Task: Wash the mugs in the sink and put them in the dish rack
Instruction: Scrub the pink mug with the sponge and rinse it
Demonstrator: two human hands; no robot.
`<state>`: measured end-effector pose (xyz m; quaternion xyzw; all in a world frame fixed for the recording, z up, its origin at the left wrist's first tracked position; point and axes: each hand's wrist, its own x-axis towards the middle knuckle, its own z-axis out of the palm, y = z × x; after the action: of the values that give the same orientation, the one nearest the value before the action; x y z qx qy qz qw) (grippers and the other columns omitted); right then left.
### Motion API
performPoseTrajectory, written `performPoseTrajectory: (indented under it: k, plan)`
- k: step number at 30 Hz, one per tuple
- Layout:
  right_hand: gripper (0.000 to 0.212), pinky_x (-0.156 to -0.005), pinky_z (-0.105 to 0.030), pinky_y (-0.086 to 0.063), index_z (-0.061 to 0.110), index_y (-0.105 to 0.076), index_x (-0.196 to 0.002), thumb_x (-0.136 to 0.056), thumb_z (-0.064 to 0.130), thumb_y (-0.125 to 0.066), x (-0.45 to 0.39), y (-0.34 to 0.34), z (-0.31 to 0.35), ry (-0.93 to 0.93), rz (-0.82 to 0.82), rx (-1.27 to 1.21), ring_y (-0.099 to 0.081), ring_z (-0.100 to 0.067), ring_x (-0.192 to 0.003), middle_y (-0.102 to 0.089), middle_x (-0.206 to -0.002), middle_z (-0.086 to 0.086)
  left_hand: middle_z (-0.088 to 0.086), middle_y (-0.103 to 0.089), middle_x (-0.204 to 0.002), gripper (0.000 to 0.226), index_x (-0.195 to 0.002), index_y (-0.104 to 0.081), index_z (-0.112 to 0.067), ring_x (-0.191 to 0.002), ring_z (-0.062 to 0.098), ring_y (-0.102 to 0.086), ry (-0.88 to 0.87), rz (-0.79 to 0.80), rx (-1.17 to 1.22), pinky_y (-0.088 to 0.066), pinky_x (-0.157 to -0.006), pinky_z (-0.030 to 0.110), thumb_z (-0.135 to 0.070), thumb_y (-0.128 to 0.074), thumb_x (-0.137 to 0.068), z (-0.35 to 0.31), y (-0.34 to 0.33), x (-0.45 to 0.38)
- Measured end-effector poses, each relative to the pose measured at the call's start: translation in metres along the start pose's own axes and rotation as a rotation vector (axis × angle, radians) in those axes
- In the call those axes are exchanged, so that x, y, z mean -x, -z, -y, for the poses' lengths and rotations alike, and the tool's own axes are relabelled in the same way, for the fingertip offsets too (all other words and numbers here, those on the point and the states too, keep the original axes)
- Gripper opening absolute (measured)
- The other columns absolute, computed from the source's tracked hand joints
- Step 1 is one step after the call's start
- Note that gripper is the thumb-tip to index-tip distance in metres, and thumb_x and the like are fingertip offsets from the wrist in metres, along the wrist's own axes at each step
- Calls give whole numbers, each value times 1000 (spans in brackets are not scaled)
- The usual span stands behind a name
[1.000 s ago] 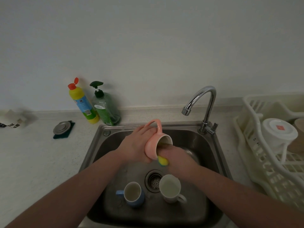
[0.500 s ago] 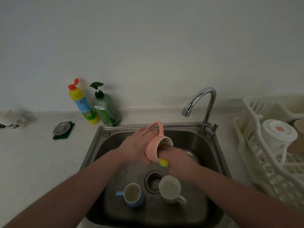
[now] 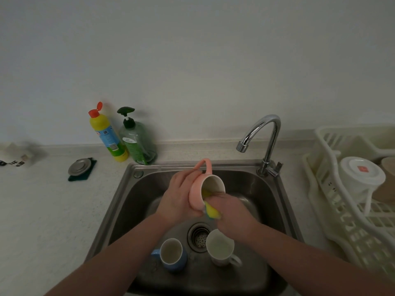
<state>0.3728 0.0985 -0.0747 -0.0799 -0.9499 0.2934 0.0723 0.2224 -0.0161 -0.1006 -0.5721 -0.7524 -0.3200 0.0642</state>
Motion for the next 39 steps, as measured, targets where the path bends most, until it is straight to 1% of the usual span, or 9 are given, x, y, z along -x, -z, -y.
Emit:
performPoseTrajectory:
  k: [3, 11, 17, 19, 21, 27, 31, 35, 39]
  plan:
    - [28, -85, -32, -49, 9, -63, -107, -81, 0, -56, -4, 0, 6, -41, -34, -18, -59, -26, -100, -64, -110, -8, 4, -53, -130, 100, -136, -39, -15, -118, 18, -46, 5, -113, -69, -38, -105, 35, -64, -76, -57, -7, -9, -1]
    - [43, -95, -25, -40, 14, -55, -128, -86, 3, -54, -6, 15, 13, 5, 27, 100, -52, -23, -118, -56, -128, -5, 10, -57, -123, 76, -127, -45, -13, -118, 22, -51, -109, -160, -111, -43, -103, 42, -54, -72, -68, -2, -3, -13]
    - [54, -98, -44, -48, 15, -53, -134, -83, 5, -64, -11, 32, -5, 252, 212, 340, -50, -27, -127, -50, -140, -8, 9, -55, -129, 91, -131, -43, -13, -120, 26, -50, -271, 57, -134, -38, -107, 41, -46, -83, -55, 9, 17, -27]
    - [58, -91, -41, -53, 14, -58, -128, -74, 4, -73, -14, 35, -9, 273, 204, 423, -57, -28, -120, -56, -134, -10, 7, -53, -129, 92, -131, -44, -13, -119, 24, -50, -287, 97, -131, -38, -106, 36, -44, -83, -54, 8, 19, -31]
    - [54, -100, -36, -47, 17, -51, -134, -84, 7, -64, -16, 34, -3, 224, 187, 397, -50, -24, -127, -50, -141, -6, 5, -51, -129, 92, -132, -42, -15, -118, 23, -49, -255, 117, -113, -40, -102, 33, -45, -79, -54, 6, 22, -32]
    - [42, -91, -19, -38, 15, -55, -130, -90, 3, -51, -13, 29, 24, -68, 65, 22, -55, -22, -114, -61, -123, -5, 8, -55, -123, 93, -129, -43, -14, -114, 23, -52, -193, 32, -85, -42, -101, 37, -43, -83, -51, 5, 19, -27]
    - [43, -96, -24, -41, 17, -51, -133, -91, 6, -51, -12, 31, 20, -4, 153, 107, -53, -22, -118, -57, -130, -4, 6, -53, -127, 100, -132, -42, -16, -117, 24, -52, -158, 88, -91, -48, -96, 40, -43, -87, -47, 7, 21, -25]
    - [51, -105, -36, -41, 19, -41, -141, -92, 8, -52, -13, 35, -3, 198, 324, 437, -39, -21, -135, -38, -149, -3, 11, -53, -131, 97, -135, -38, -14, -117, 28, -53, -247, 132, -75, -50, -94, 43, -44, -83, -54, 3, 21, -23]
    - [50, -102, -34, -43, 21, -46, -138, -90, 10, -54, -11, 23, -9, 171, 268, 384, -44, -20, -131, -43, -145, -2, 7, -50, -133, 96, -136, -37, -17, -119, 23, -50, -234, 191, -76, -50, -94, 40, -50, -78, -55, 2, 22, -24]
